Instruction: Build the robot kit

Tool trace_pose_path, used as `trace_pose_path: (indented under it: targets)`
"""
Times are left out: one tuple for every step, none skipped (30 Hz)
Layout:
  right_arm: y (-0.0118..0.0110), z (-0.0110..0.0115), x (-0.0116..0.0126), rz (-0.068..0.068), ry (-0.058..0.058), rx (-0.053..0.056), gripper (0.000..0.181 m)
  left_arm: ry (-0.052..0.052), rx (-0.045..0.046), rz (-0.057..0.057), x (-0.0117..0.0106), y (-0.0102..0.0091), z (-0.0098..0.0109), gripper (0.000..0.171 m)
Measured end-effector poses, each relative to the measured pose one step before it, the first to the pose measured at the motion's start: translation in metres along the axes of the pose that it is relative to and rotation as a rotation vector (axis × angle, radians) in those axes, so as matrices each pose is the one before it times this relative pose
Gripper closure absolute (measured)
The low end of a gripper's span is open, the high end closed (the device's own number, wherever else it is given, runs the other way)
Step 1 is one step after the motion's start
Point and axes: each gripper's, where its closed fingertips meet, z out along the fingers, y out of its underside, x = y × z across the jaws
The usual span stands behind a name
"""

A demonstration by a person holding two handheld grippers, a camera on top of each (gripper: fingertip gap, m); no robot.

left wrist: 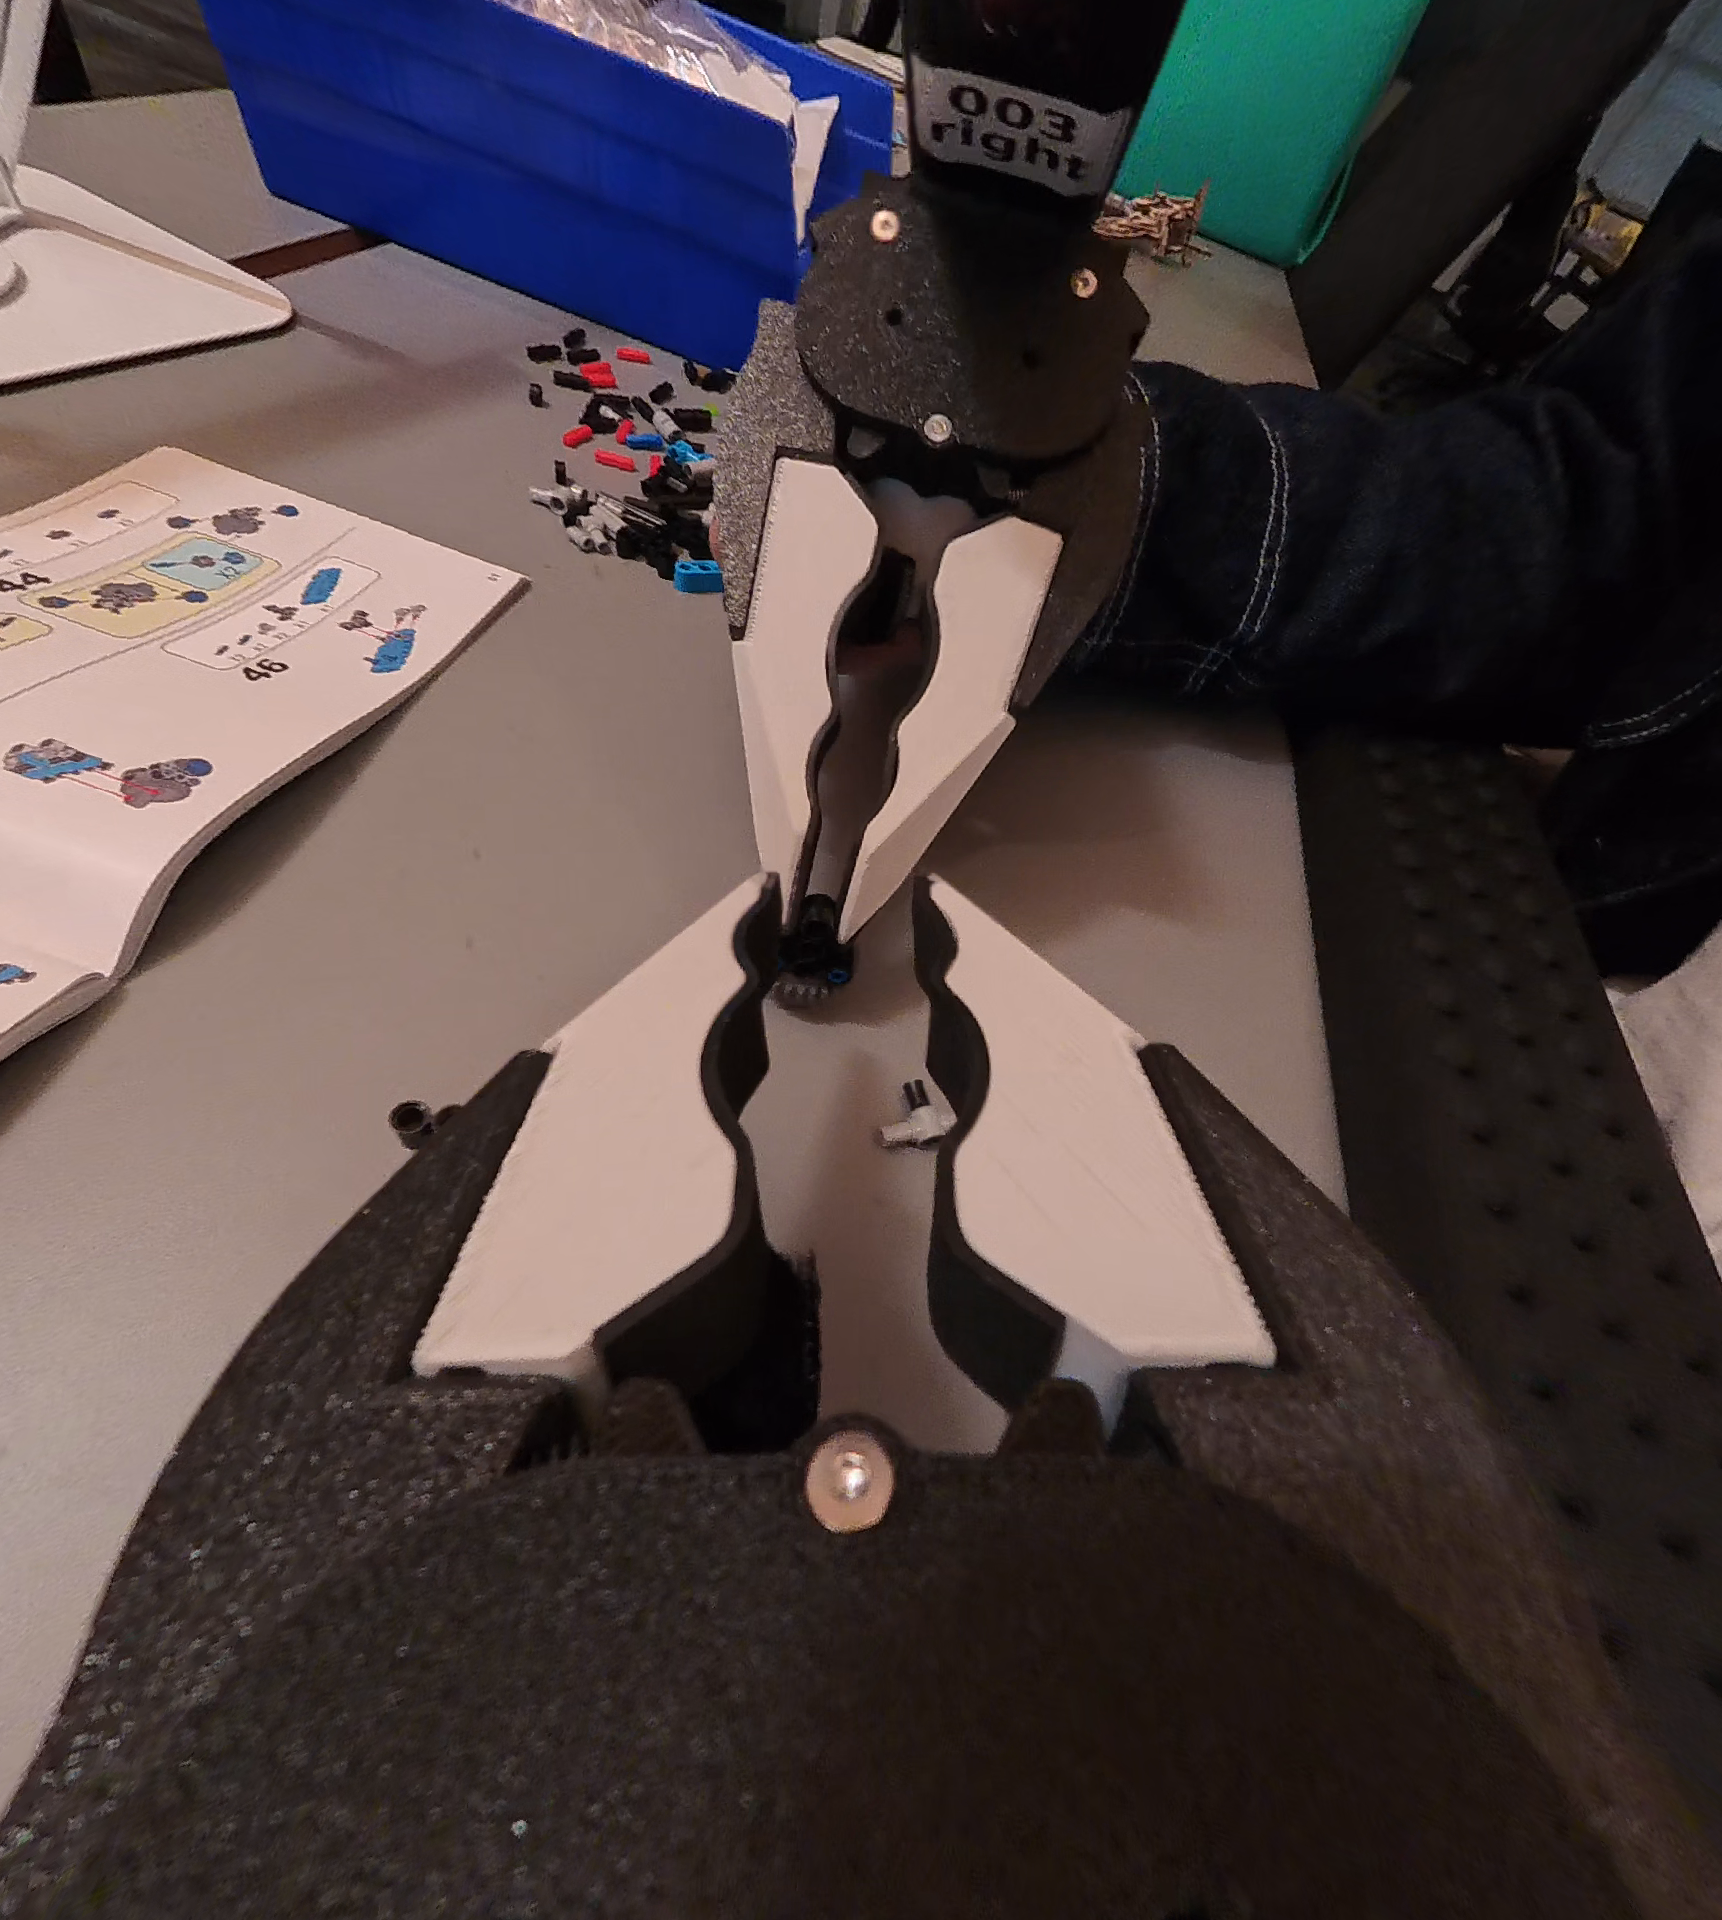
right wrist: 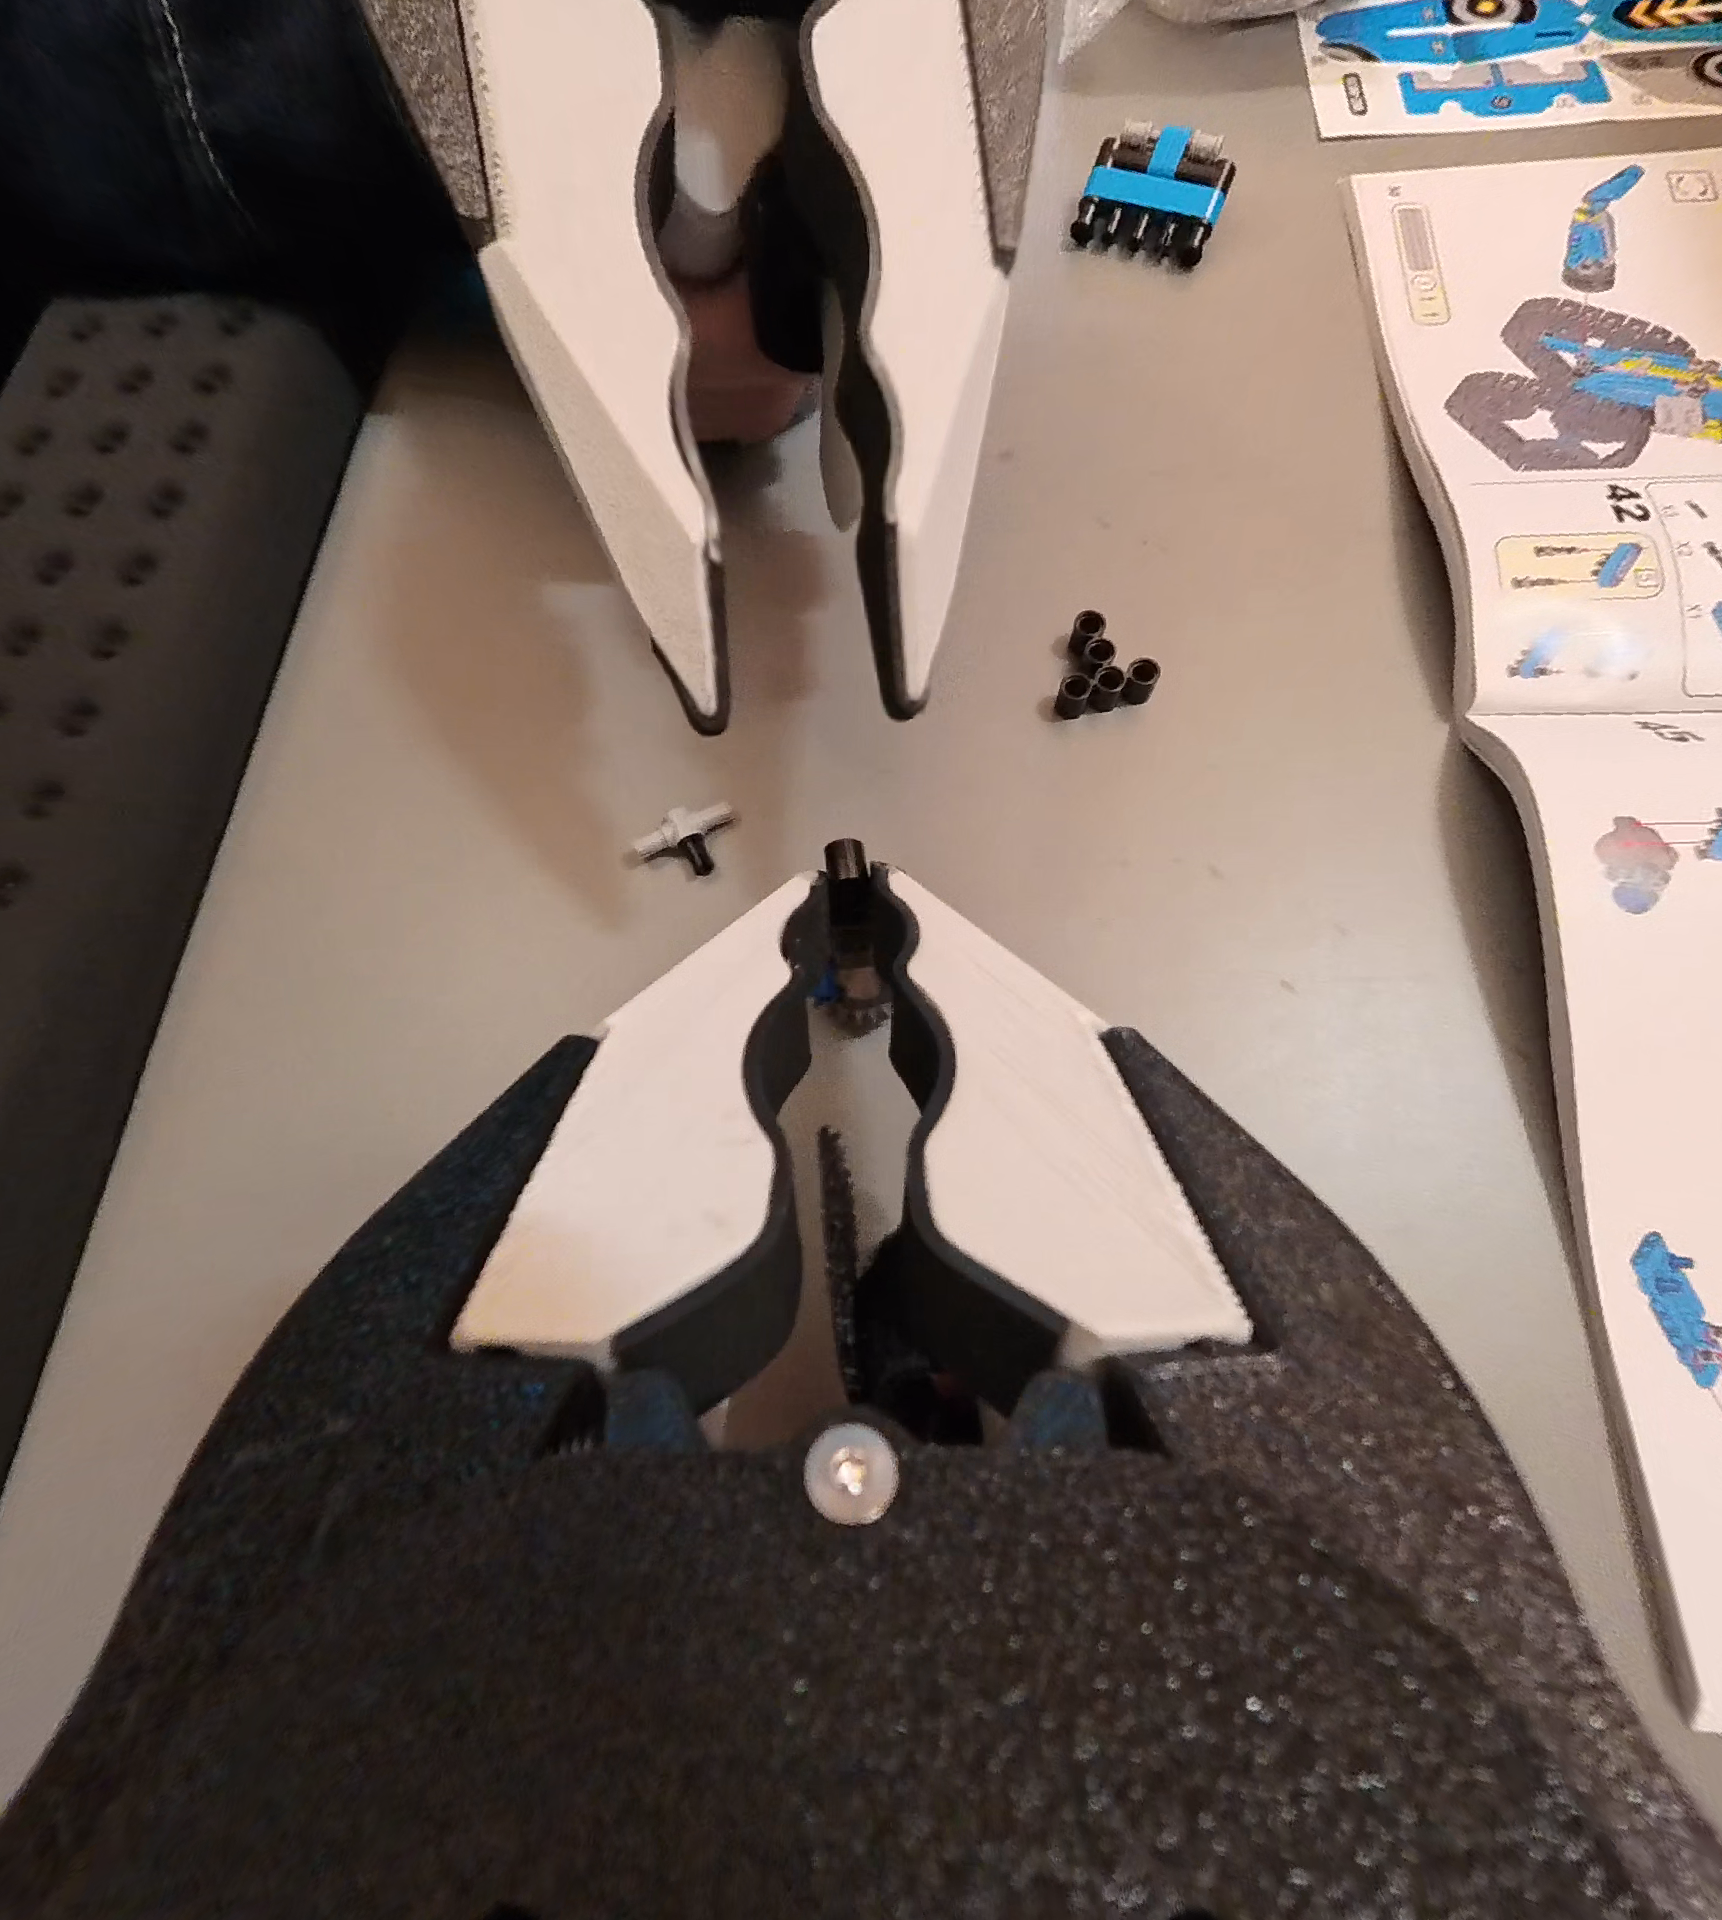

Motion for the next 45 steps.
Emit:
trace_pose_path:
  targets:
    - [0.00027,-0.00028,-0.00013,0.0014,-0.0039,0.0034,0.173,0.0086,-0.00698,-0.0014,0.00104,0.00111,0.00042,0.147]
    - [-0.00060,-0.00035,0.00022,-0.0013,0.0007,0.0074,0.172,0.0035,-0.00441,-0.0002,0.00040,0.00069,0.00029,0.147]
    - [-0.00125,-0.00052,-0.00026,0.0003,-0.0022,0.0088,0.172,0.0000,-0.00200,0.0006,0.00005,0.00036,0.00031,0.147]
    - [-0.00182,-0.00096,-0.00227,0.0035,-0.0156,0.0116,0.170,0.0010,-0.00290,0.0010,0.00028,0.00040,0.00026,0.147]
    - [-0.00236,-0.00164,-0.00128,0.0048,-0.0095,0.0145,0.169,0.0004,-0.00487,0.0007,0.00016,0.00079,0.00064,0.147]
    - [-0.00130,-0.00194,0.00034,0.0011,-0.0005,0.0102,0.168,0.0001,-0.00478,0.0001,0.00017,0.00068,0.00062,0.147]
    - [-0.00028,-0.00210,-0.00153,-0.0031,-0.0128,0.0073,0.166,0.0010,-0.00424,0.0010,0.00033,0.00069,0.00049,0.147]
    - [0.00054,-0.00230,-0.00033,-0.0016,-0.0071,0.0055,0.163,0.0012,-0.00308,0.0013,0.00038,0.00042,0.00030,0.147]
    - [0.00077,-0.00220,0.00103,0.0007,-0.0014,0.0062,0.158,-0.0021,-0.00274,0.0018,-0.00001,0.00042,0.00029,0.147]
    - [0.00090,-0.00186,0.00019,-0.0013,-0.0068,0.0063,0.150,-0.0037,-0.00435,0.0034,-0.00005,0.00058,0.00052,0.147]
    - [0.00308,-0.00090,0.00324,-0.0032,0.0116,-0.0081,0.147,-0.0040,-0.00639,0.0042,-0.00008,0.00078,0.00087,0.147]
    - [0.00354,0.00027,0.00378,-0.0069,0.0177,-0.0130,0.147,-0.0031,-0.00926,0.0033,-0.00002,0.00118,0.00135,0.148]
    - [0.00291,0.00153,0.00135,-0.0048,0.0061,-0.0106,0.147,-0.0025,-0.01244,0.0031,-0.00010,0.00152,0.00172,0.148]
    - [0.00289,0.00227,-0.00037,0.0001,-0.0032,-0.0137,0.148,-0.0065,-0.01515,0.0031,-0.00094,0.00176,0.00208,0.148]
    - [0.00247,0.00267,-0.00077,-0.0016,-0.0030,-0.0133,0.148,-0.0091,-0.01476,0.0053,-0.00138,0.00138,0.00221,0.148]
    - [0.00136,0.00253,-0.00151,-0.0047,-0.0049,-0.0074,0.148,-0.0079,-0.01338,0.0083,-0.00134,0.00110,0.00218,0.149]
    - [0.00116,0.00241,-0.00013,-0.0047,0.0034,-0.0075,0.148,-0.0018,-0.01182,0.0088,-0.00013,0.00110,0.00173,0.149]
    - [0.00094,0.00201,-0.00016,-0.0051,0.0023,-0.0062,0.148,0.0024,-0.00972,0.0073,0.00054,0.00097,0.00148,0.150]
    - [0.00091,0.00190,-0.00049,-0.0026,-0.0005,-0.0053,0.148,-0.0037,-0.00443,0.0042,-0.00058,0.00032,0.00078,0.152]
    - [0.00121,0.00179,-0.00003,0.0000,0.0005,-0.0070,0.148,-0.0070,0.00240,0.0027,-0.00106,-0.00065,0.00015,0.153]
    - [0.00120,0.00167,-0.00048,0.0002,-0.0022,-0.0058,0.148,0.0003,0.00241,-0.0005,-0.00022,-0.00036,-0.00013,0.155]
    - [0.00154,0.00129,-0.00016,-0.0005,-0.0004,-0.0079,0.149,0.0033,-0.00237,-0.0069,-0.00025,0.00031,0.00025,0.156]
    - [0.00135,0.00096,0.00079,-0.0009,0.0046,-0.0075,0.151,-0.0007,-0.00650,-0.0106,-0.00115,0.00077,0.00075,0.156]
    - [0.00001,0.00050,0.00049,0.0008,0.0023,0.0009,0.151,0.0040,-0.01000,-0.0076,-0.00032,0.00124,0.00109,0.156]
    - [-0.00013,0.00011,-0.00020,0.0030,-0.0035,0.0015,0.151,0.0075,-0.01330,-0.0021,0.00077,0.00165,0.00132,0.156]
    - [0.00010,-0.00004,0.00005,0.0026,-0.0024,0.0002,0.151,0.0073,-0.01736,0.0009,0.00110,0.00221,0.00186,0.156]
    - [0.00010,-0.00010,-0.00017,0.0016,-0.0027,0.0010,0.151,0.0031,-0.01790,0.0026,0.00067,0.00228,0.00188,0.156]
    - [-0.00006,-0.00002,-0.00059,-0.0014,-0.0029,-0.0003,0.151,-0.0023,-0.01446,0.0031,0.00010,0.00171,0.00168,0.156]
    - [-0.00006,0.00001,0.00007,-0.0042,0.0030,-0.0001,0.151,-0.0026,-0.00851,0.0040,0.00008,0.00104,0.00106,0.157]
    - [-0.00001,0.00022,-0.00030,-0.0027,0.0000,-0.0015,0.151,-0.0056,0.00100,0.0044,-0.00046,-0.00036,0.00010,0.161]
    - [-0.00053,0.00015,-0.00088,-0.0010,-0.0043,0.0022,0.151,-0.0044,0.00964,0.0044,-0.00045,-0.00140,-0.00077,0.163]
    - [-0.00131,-0.00044,0.00009,-0.0005,0.0013,0.0080,0.151,0.0014,0.00813,-0.0008,0.00004,-0.00103,-0.00083,0.163]
    - [-0.00047,-0.00039,0.00027,0.0017,-0.0005,0.0028,0.151,0.0022,0.00371,-0.0051,-0.00020,-0.00052,-0.00047,0.163]
    - [-0.00016,-0.00029,0.00024,0.0041,-0.0016,0.0024,0.151,-0.0021,0.00157,-0.0005,-0.00034,-0.00018,-0.00018,0.163]
    - [-0.00015,0.00001,-0.00059,0.0059,-0.0074,0.0036,0.152,-0.0044,0.00146,0.0095,0.00025,-0.00030,-0.00011,0.164]
    - [-0.00067,0.00002,-0.00044,0.0077,-0.0055,0.0050,0.151,-0.0107,0.00584,0.0183,0.00003,-0.00093,-0.00036,0.164]
    - [-0.00177,-0.00041,-0.00007,0.0033,0.0004,0.0079,0.151,-0.0120,0.01192,0.0214,-0.00002,-0.00189,-0.00075,0.164]
    - [-0.00180,-0.00072,-0.00082,-0.0015,-0.0021,0.0078,0.151,-0.0028,0.01210,0.0139,0.00086,-0.00159,-0.00109,0.164]
    - [-0.00149,-0.00055,-0.00104,-0.0005,-0.0038,0.0053,0.151,0.0042,0.01012,0.0030,0.00091,-0.00131,-0.00117,0.164]
    - [-0.00145,-0.00039,-0.00028,0.0018,-0.0005,0.0057,0.151,0.0053,0.00947,-0.0049,0.00047,-0.00116,-0.00086,0.164]
    - [-0.00123,-0.00020,-0.00113,0.0020,-0.0067,0.0058,0.151,0.0095,0.00760,-0.0052,0.00092,-0.00111,-0.00069,0.164]
    - [-0.00038,0.00007,-0.00045,0.0020,-0.0037,0.0019,0.151,0.0042,0.00215,-0.0019,0.00033,-0.00030,-0.00019,0.164]
    - [0.00036,0.00021,0.00007,0.0019,-0.0003,-0.0021,0.151,0.0004,-0.00240,-0.0009,0.00000,0.00031,0.00028,0.164]
    - [0.00064,0.00024,-0.00071,0.0035,-0.0061,-0.0029,0.151,0.0030,-0.00354,0.0021,0.00052,0.00044,0.00037,0.164]
    - [-0.00011,0.00031,-0.00133,0.0036,-0.0089,0.0025,0.152,0.0028,0.00062,0.0059,0.00089,-0.00013,-0.00001,0.164]
